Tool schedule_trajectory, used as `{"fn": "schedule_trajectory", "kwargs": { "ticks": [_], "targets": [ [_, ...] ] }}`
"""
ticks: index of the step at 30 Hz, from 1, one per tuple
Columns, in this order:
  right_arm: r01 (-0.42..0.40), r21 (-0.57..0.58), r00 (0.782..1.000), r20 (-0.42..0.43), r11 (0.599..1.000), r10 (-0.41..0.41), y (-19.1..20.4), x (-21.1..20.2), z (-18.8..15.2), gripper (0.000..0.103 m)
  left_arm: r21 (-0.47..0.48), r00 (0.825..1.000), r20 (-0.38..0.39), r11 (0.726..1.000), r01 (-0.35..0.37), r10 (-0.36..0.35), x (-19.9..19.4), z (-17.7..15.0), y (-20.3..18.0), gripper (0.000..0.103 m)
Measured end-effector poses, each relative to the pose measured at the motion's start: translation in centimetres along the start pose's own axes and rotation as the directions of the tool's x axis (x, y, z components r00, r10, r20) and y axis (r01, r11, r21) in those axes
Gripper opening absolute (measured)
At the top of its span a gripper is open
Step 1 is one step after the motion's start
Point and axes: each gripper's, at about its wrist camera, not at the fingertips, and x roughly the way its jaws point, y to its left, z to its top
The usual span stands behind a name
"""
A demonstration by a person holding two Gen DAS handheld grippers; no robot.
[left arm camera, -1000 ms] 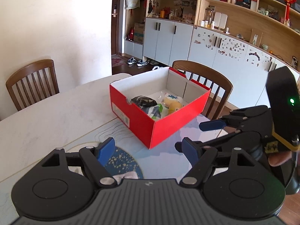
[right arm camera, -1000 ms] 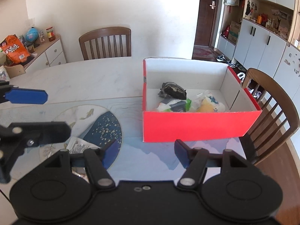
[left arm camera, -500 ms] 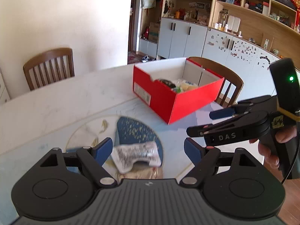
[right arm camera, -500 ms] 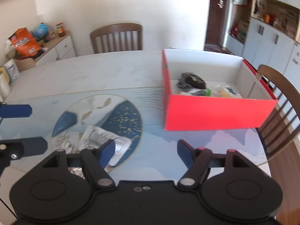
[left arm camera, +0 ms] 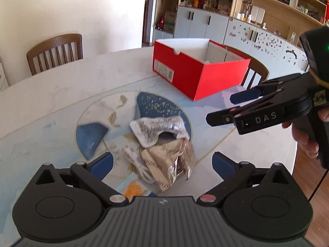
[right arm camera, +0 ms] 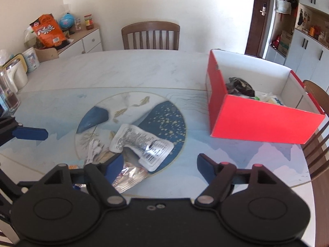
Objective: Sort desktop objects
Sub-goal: 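Reach the right tool toward the silver foil packet while the left tool approaches the blue snack bar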
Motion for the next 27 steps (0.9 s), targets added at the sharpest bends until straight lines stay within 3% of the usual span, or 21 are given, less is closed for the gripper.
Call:
{"fn": "schedule_trajectory", "kwargs": {
  "ticks": [9,18,27],
  "targets": [
    [0.026,0.001,1.0,-0.001,1.0,-0.026,1.8,1.0,-0.5,0.079,-0.006,0.999,-0.037,1.0,0.019,-0.019,1.5,-2.3,1.6,0.103],
    [0.05,0.028,0.999,-0.018,0.998,-0.05,4.2,2.4,-0.4,0.079,0.098,0.995,-0.042,0.991,0.091,-0.087,3.0,-4.2,2.6,0.103],
    [0.078,0.095,0.996,-0.057,0.992,-0.072,5.9,4.5,-0.8,0.079,0.064,0.994,-0.071,0.994,0.091,-0.086,3.7,-5.1,3.5,0.103]
  ]
}}
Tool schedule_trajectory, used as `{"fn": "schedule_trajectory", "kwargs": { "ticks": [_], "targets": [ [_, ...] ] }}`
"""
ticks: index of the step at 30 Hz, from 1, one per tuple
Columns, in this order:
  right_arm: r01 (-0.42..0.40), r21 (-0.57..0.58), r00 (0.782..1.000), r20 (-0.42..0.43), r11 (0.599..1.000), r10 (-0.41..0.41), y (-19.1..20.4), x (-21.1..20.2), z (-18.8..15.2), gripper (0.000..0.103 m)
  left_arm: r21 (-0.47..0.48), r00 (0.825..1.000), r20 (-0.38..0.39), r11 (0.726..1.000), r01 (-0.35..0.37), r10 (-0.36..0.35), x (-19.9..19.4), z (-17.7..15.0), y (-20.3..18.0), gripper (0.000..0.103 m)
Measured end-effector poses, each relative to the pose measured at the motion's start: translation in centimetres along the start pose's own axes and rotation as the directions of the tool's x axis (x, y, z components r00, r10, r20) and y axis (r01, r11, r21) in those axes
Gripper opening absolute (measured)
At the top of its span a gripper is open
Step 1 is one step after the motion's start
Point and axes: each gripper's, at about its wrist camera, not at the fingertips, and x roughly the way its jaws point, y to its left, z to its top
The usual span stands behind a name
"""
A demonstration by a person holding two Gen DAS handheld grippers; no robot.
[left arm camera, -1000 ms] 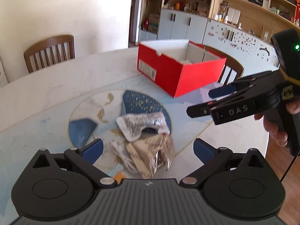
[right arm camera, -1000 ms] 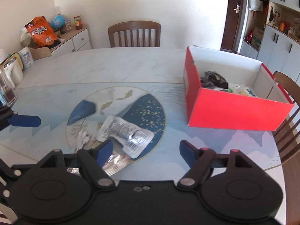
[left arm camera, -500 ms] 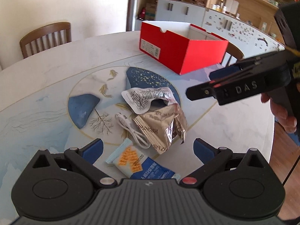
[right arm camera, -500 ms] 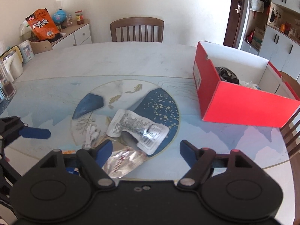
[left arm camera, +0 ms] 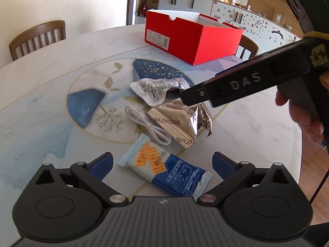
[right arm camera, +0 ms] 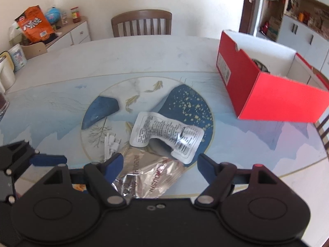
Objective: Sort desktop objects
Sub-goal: 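Reach the right tool toward the silver foil packet while the left tool approaches the blue snack bar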
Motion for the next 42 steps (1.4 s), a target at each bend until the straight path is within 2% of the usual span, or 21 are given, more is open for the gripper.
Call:
{"fn": "schedule_trajectory", "kwargs": {
  "ticks": [6,12,16,20,24,29,33,38,40,42],
  "targets": [
    [-0.002,0.018,0.999,-0.032,1.0,0.003,0.7,1.4,-0.5,0.079,-0.089,0.998,-0.038,0.994,-0.057,0.054,0.4,-0.8,0.0,0.103],
    [-0.005,0.045,0.998,-0.059,0.999,0.008,-0.1,2.3,-1.1,0.08,-0.097,0.998,-0.034,0.994,-0.058,0.055,0.5,-0.8,-0.6,0.103],
    [0.016,0.058,0.998,-0.057,0.998,-0.012,-1.4,2.1,-1.3,0.08,-0.093,0.997,-0.037,0.993,-0.068,0.065,0.9,-0.5,-1.4,0.103],
    [0.052,0.077,0.997,-0.056,0.996,-0.048,-3.1,1.9,-1.4,0.079,-0.05,0.996,-0.044,0.995,-0.084,0.082,1.7,-0.2,-2.6,0.102],
    [0.075,0.089,0.996,-0.056,0.993,-0.07,-4.6,1.8,-1.5,0.078,-0.016,0.997,-0.042,0.998,-0.061,0.06,2.4,0.4,-3.2,0.101],
    [0.081,0.108,0.996,-0.056,0.991,-0.076,-6.0,1.9,-1.6,0.078,0.011,0.997,-0.038,0.998,-0.061,0.061,3.1,1.1,-3.6,0.092],
    [0.066,0.118,0.997,-0.051,0.991,-0.06,-6.5,1.9,-1.7,0.076,0.031,0.995,-0.032,0.995,-0.094,0.095,3.0,1.0,-3.9,0.083],
    [0.029,0.117,0.998,-0.052,0.993,-0.023,-6.5,1.9,-1.5,0.063,0.017,0.989,-0.027,0.989,-0.144,0.144,2.6,1.0,-3.7,0.061],
    [0.017,0.115,0.999,-0.052,0.993,-0.011,-6.5,1.8,-1.5,0.057,0.014,0.986,-0.028,0.987,-0.162,0.163,2.5,1.1,-3.7,0.055],
    [0.013,0.108,0.999,-0.051,0.994,-0.007,-6.3,1.8,-1.4,0.057,0.008,0.985,-0.033,0.985,-0.17,0.171,2.5,1.2,-3.6,0.052]
  ]
}}
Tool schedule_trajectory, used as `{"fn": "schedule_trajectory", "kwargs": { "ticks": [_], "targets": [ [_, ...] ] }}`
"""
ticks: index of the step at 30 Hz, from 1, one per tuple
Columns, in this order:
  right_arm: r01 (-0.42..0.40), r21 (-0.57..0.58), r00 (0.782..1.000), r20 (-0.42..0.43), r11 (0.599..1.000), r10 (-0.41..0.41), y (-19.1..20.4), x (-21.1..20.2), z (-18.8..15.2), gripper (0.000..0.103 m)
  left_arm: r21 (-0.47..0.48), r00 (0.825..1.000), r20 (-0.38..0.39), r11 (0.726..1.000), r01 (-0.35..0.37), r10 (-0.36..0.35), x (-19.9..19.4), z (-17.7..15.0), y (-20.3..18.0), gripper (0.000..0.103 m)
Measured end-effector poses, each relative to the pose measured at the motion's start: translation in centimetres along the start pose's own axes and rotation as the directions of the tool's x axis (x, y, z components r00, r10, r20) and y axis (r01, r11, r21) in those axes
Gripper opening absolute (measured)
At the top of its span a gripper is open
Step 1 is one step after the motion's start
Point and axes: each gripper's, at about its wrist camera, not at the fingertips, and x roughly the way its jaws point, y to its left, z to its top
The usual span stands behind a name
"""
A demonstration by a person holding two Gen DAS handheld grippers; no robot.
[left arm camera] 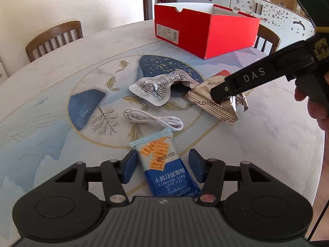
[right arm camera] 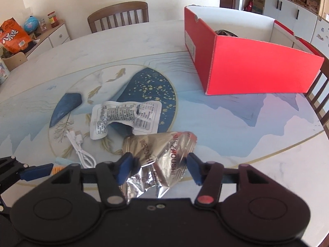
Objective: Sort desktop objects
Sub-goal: 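Reach the right tool toward the silver foil packet while the left tool approaches the blue snack bar, then close the right tool on the silver-gold foil packet while the left tool grasps the blue biscuit pack, then lift and carry the foil packet and biscuit pack over the red shoebox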
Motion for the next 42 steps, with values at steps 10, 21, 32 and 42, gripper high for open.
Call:
{"fn": "schedule_trajectory", "kwargs": {
  "ticks": [10,21,32,42],
  "targets": [
    [-0.027,-0.004,1.0,0.011,1.0,0.027,-0.4,-0.6,-0.1,0.04,-0.023,1.0,0.009,0.999,-0.025,0.025,-0.2,0.2,-0.1,0.038],
    [-0.028,0.015,0.999,0.029,0.999,0.027,-1.7,-1.7,0.0,0.032,-0.06,0.999,0.019,0.998,-0.025,0.026,-1.0,0.9,-0.1,0.037],
    [-0.029,0.017,0.998,0.059,0.999,0.028,-2.5,-3.6,0.3,0.031,-0.085,0.999,0.038,0.996,-0.01,0.013,-2.0,2.6,-0.6,0.037],
    [-0.026,0.047,0.996,0.083,0.999,0.022,-4.1,-5.8,1.1,0.03,-0.098,0.998,0.065,0.995,0.023,-0.016,-3.1,5.1,-1.5,0.037]
  ]
}}
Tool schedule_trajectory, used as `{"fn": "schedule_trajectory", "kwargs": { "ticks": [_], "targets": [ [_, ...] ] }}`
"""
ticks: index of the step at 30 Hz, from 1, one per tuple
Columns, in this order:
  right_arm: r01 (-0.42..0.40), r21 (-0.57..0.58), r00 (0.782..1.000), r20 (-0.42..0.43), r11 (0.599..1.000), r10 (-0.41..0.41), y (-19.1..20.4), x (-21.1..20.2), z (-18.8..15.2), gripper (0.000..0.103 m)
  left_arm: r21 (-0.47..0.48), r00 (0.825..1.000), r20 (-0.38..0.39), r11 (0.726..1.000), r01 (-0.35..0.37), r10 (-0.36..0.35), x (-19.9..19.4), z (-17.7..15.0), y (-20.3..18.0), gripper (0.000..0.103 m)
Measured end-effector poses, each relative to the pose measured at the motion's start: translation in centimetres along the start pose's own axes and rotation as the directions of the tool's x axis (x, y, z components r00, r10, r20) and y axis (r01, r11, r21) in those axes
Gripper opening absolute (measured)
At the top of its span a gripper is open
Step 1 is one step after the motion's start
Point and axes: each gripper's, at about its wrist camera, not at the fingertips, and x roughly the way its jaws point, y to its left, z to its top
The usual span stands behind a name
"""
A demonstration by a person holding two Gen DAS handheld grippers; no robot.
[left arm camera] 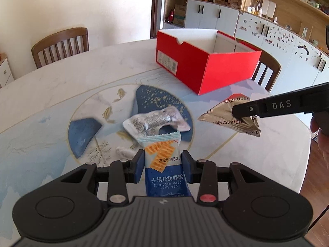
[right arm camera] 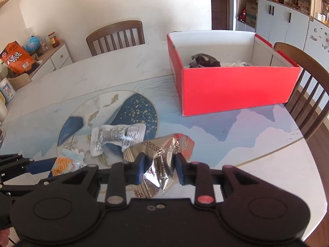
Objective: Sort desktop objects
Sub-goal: 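Lift and carry the foil packet and biscuit pack over the red shoebox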
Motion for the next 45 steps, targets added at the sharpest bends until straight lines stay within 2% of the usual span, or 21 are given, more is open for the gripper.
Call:
{"fn": "schedule_trajectory", "kwargs": {
  "ticks": [9,19,26,33,45],
  "targets": [
    [0.006,0.017,0.999,0.031,1.0,-0.006,-1.4,-2.1,1.3,0.03,0.018,0.999,0.05,1.0,0.014,-0.015,-0.6,2.4,-1.7,0.037],
    [-0.004,0.003,0.997,0.079,1.0,0.003,-3.8,-4.1,4.2,0.03,0.024,0.992,0.115,0.999,0.041,-0.044,-0.8,6.8,-3.9,0.037],
    [0.0,-0.001,0.995,0.103,1.0,0.0,-6.3,-4.4,6.6,0.03,0.047,0.988,0.148,0.998,0.042,-0.048,0.2,10.1,-5.8,0.037],
    [0.006,-0.014,0.992,0.125,1.0,-0.004,-8.8,-4.7,8.9,0.03,0.043,0.987,0.147,0.997,0.062,-0.068,2.0,13.0,-7.5,0.037],
    [0.002,-0.039,0.987,0.161,0.999,0.005,-11.8,-3.5,12.5,0.03,0.076,0.983,0.176,0.996,0.045,-0.058,4.3,17.6,-10.2,0.037]
  ]
}}
